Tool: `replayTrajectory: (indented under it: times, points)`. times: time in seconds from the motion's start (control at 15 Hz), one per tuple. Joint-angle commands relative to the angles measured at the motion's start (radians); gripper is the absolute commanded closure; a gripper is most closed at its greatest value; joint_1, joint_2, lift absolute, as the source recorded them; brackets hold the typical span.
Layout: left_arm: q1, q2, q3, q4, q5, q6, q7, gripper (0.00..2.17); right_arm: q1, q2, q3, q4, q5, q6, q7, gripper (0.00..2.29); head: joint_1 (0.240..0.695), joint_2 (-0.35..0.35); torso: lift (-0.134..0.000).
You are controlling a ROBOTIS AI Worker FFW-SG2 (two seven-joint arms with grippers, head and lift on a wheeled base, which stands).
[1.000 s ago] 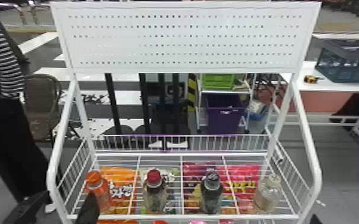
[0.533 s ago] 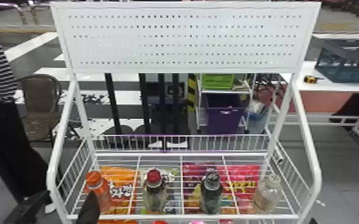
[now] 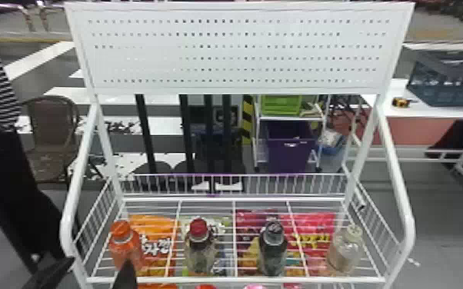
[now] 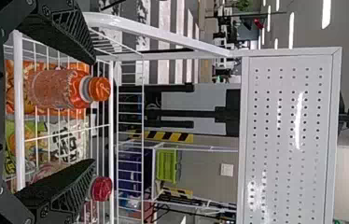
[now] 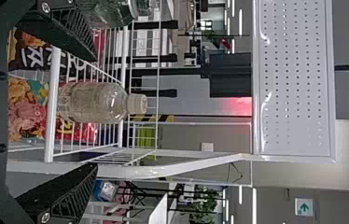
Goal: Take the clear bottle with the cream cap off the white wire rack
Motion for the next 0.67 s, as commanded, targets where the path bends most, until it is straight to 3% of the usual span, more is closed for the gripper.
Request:
replayTrajectory:
  times: [0.0,0.6]
  points:
    - [-0.001,0.0,-0.025,-0.003,-0.03,0.012,0.001,0.14,-0.094,0.001,0.015,0.159,0.01,-0.076,-0.001,0.09,0.499,0.0,0.0]
    - [-0.028,0.008,-0.045,0.017,-0.04,0.049,0.007,0.14,-0.376,0.001,0.04,0.471,0.037,-0.119,-0.018,0.1,0.499,0.0,0.0]
